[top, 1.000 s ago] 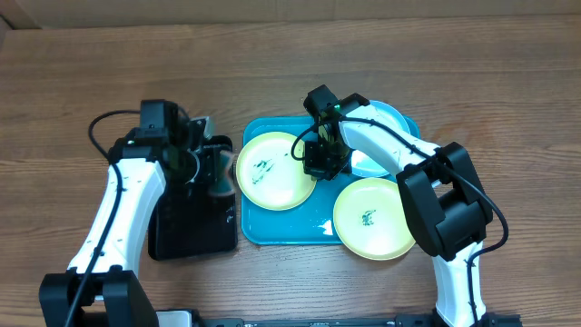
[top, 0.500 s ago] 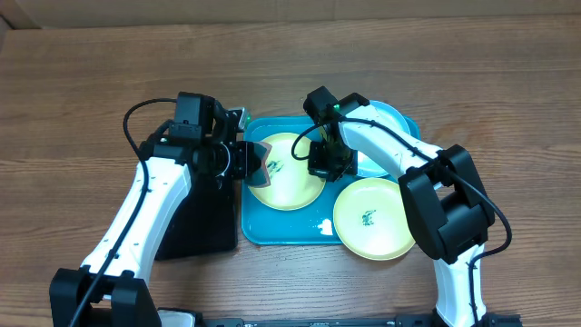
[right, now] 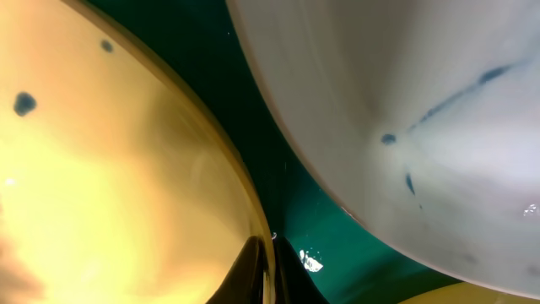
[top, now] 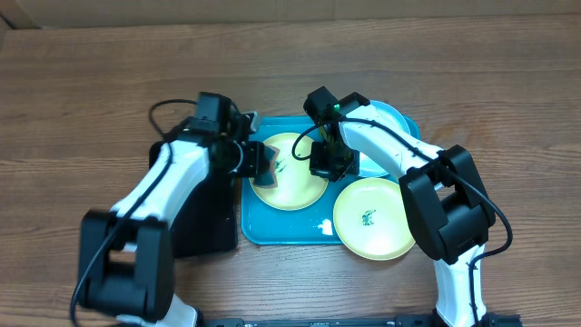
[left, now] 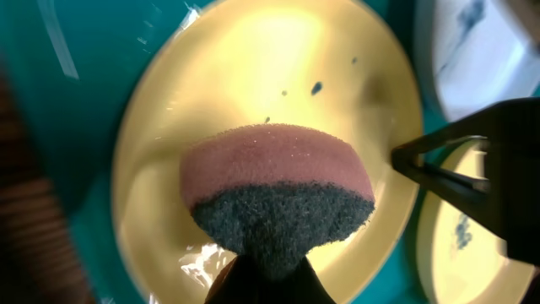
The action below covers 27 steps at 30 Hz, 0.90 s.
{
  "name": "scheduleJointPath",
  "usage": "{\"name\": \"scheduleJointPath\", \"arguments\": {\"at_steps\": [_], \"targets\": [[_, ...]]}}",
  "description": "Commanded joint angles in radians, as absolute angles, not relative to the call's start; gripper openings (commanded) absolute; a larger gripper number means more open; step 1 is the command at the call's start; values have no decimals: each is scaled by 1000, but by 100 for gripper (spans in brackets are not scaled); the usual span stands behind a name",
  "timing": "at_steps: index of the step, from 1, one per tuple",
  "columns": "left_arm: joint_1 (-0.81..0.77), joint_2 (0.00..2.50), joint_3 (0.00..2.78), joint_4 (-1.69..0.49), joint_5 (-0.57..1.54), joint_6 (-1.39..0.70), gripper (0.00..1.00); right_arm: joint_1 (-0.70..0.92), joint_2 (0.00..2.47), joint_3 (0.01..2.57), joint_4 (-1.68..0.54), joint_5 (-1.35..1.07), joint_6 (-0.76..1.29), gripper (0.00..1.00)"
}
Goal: Clean dirty plates on tray and stack at the side
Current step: 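Bring the sponge with the left gripper onto the held yellow plate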
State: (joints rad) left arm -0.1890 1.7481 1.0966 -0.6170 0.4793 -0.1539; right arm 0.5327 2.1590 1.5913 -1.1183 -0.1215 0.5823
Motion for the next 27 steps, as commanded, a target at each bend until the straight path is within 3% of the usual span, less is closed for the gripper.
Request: {"name": "scheduleJointPath", "arguments": {"at_steps": [1,11,17,27], "targets": [[-210,1817,1116,-579,527,-150,4,528,2186,1572,-1128,-2,579,4],[-212,1950,1116,-517,364,-319,4,528,2186,1572,-1129,-6,571,4],[-223,1955,1116,-382,640,-318,4,528,2186,1572,-1128,-13,569,4],[-312,1959,1116,-331,636,-382,4,528,2186,1572,-1129,-27,568,4]]}}
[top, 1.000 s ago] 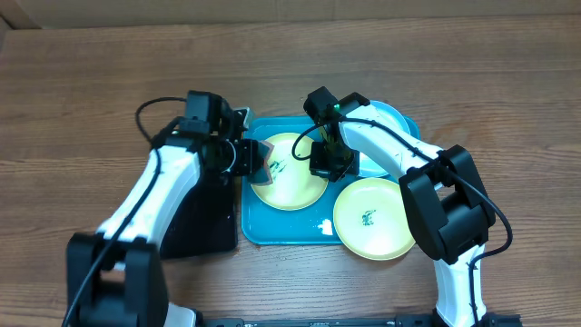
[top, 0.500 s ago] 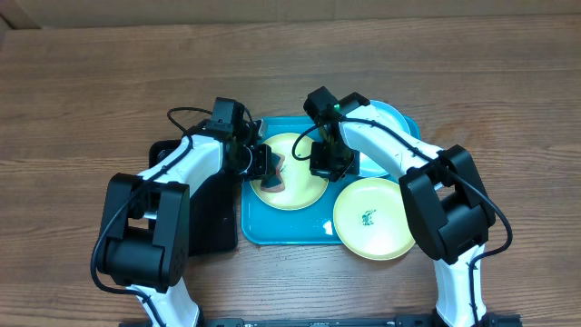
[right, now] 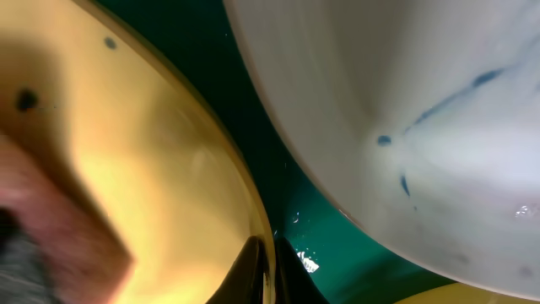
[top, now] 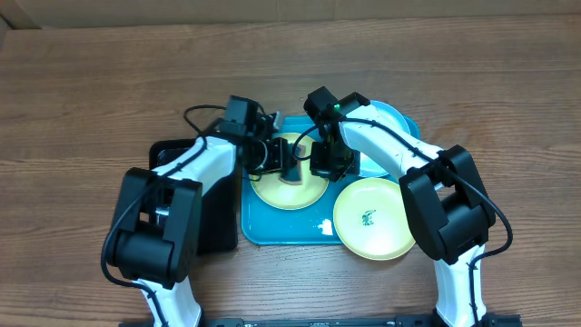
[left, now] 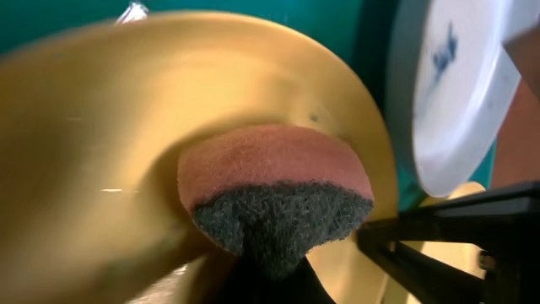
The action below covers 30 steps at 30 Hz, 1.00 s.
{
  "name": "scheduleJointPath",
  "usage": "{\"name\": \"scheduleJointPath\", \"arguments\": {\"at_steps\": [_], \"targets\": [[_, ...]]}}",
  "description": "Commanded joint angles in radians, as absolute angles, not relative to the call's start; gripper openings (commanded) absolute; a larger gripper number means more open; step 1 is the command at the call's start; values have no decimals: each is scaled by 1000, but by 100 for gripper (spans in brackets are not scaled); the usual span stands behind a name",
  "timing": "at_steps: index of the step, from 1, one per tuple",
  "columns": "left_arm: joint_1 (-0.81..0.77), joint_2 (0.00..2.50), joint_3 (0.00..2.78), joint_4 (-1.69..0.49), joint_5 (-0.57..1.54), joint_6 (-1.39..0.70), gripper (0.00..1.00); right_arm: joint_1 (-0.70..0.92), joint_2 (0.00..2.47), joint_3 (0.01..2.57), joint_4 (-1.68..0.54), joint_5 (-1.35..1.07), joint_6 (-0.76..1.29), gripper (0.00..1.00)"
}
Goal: Clean dirty plates on tray and stack at the side
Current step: 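Bring the sponge with the left gripper onto the held yellow plate, then scrub the yellow plate surface with the sponge in the left gripper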
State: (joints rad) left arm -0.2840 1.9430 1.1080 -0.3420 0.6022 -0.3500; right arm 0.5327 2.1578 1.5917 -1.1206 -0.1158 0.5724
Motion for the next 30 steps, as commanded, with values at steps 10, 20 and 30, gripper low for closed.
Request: {"name": "scheduleJointPath", "arguments": {"at_steps": [10,20,30], "targets": [[-313,1967,1116,-374,405,-593,4,528,2186,1572,-1133,-28,569,4],[-293,2127,1167,-280,586,-617,4,528,2186,1572,-1143,-27,569,4],[-248,2135,1301,-482,336,-569,4,528,2186,1572,-1154,-27,569,4]]}}
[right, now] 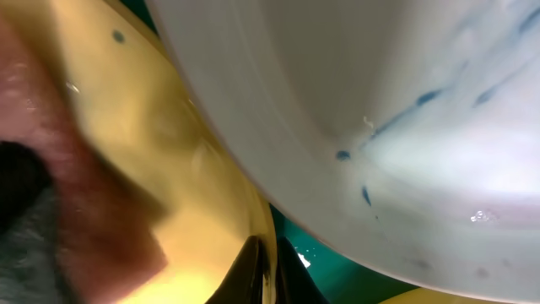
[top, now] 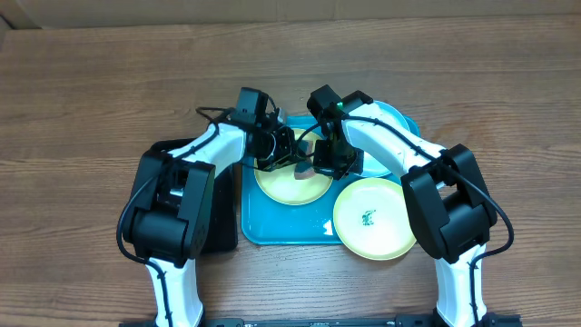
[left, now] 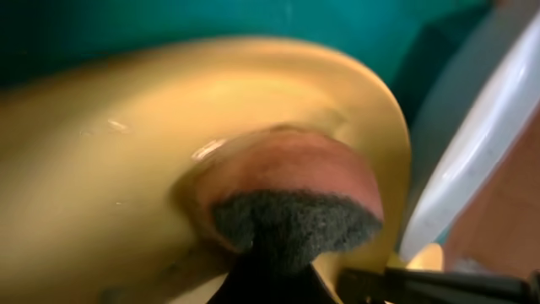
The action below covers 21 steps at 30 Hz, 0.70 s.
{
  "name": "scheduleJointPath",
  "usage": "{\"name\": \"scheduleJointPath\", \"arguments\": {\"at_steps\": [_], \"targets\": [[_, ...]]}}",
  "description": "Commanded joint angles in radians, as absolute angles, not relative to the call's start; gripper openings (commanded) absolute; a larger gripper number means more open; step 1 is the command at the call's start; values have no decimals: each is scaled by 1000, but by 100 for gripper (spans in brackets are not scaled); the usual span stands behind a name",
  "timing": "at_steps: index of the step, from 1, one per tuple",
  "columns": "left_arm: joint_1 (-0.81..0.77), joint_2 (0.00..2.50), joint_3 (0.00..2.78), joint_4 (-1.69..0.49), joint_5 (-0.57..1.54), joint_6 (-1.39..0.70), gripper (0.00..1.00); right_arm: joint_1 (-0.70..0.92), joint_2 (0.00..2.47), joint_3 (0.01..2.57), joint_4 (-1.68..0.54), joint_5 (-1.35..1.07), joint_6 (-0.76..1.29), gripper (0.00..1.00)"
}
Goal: Clean dirty plates on tray and stack at the side
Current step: 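Scrub the yellow plate surface with the sponge in the left gripper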
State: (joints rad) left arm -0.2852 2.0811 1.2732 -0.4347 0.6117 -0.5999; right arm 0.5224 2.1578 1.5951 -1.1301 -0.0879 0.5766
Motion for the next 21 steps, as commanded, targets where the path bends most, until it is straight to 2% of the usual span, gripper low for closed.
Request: {"name": "scheduleJointPath", "arguments": {"at_steps": [1,9,13,17,21], "targets": [[-248,2135,1320,-523,294,-550,4,528,2186,1572,-1154,-28,569,4],[-249,2131,1463,-823,11,-431,4,528,2186,1572,-1150,-28,569,4],[-251,2131,1491,-906,-17,-366,4,528,2186,1572,-1143,-28,569,4],[-262,2131,1490,-915,160,-231,4,528,2186,1572,-1142,-28,569,4],[-290,2131,1491,-876,467,-124,4,528,2186,1572,-1135,-28,569,4]]}}
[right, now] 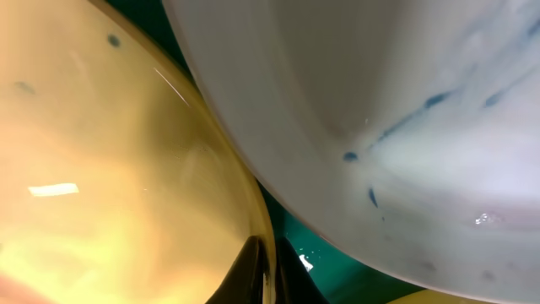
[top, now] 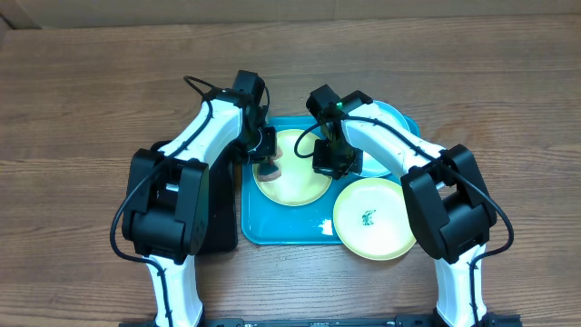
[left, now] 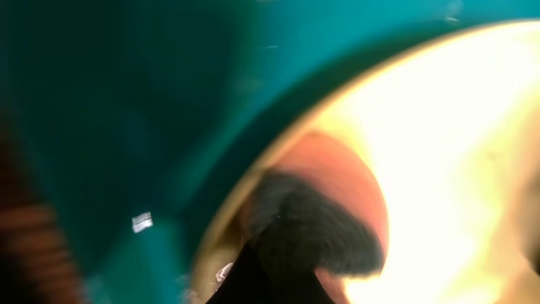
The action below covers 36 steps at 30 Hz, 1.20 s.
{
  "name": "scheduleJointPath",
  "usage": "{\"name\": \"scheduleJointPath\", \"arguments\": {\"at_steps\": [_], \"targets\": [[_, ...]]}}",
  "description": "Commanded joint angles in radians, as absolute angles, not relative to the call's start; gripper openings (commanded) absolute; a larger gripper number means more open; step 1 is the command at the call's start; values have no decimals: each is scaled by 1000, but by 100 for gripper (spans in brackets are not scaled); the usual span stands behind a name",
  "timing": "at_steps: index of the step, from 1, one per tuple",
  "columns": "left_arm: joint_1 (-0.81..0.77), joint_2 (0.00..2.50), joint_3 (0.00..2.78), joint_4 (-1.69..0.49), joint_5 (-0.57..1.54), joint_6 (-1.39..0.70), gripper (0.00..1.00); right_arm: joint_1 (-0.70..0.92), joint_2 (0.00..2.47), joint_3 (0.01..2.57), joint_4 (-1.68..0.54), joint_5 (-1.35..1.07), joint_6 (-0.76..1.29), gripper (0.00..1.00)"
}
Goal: Clean dirty plates on tray and stack at the side
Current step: 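Scrub the yellow plate surface with the sponge in the left gripper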
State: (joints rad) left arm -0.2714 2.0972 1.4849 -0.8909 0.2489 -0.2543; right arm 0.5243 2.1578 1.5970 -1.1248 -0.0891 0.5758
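A yellow plate (top: 295,177) lies on the teal tray (top: 272,227). My left gripper (top: 269,166) is shut on a pink and grey sponge (left: 325,211) pressed on the plate's left rim. My right gripper (right: 272,262) is shut on the plate's right rim (right: 257,211), pinning it. A light blue plate (right: 405,127) with blue marks sits at the tray's back right. A second yellow plate (top: 374,218) with a dark stain rests at the tray's front right.
A black mat (top: 204,213) lies on the wooden table left of the tray, under my left arm. The blue plate's edge overhangs close to my right gripper.
The sponge has moved from the plate's right part, near my right gripper, to its left rim. My right gripper holds the same rim.
The sponge hung over the plate's left side, dark spots showing on the plate. Then it pressed at the plate's middle, then near the right rim, now at the left rim. The spots seen at first no longer show. My right gripper kept hold of the rim.
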Motion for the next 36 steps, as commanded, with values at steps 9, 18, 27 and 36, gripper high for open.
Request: {"name": "scheduleJointPath", "arguments": {"at_steps": [9,18,27,36], "targets": [[-373,2132,1490,-716,608,-258,4,528,2186,1572,-1132,-39,569,4],[-371,2157,1489,-685,542,-435,4,528,2186,1572,-1131,-39,569,4],[-374,2285,1489,-603,686,-521,4,528,2186,1572,-1128,-39,569,4],[-354,2314,1493,-520,791,-523,4,528,2186,1572,-1129,-39,569,4]]}}
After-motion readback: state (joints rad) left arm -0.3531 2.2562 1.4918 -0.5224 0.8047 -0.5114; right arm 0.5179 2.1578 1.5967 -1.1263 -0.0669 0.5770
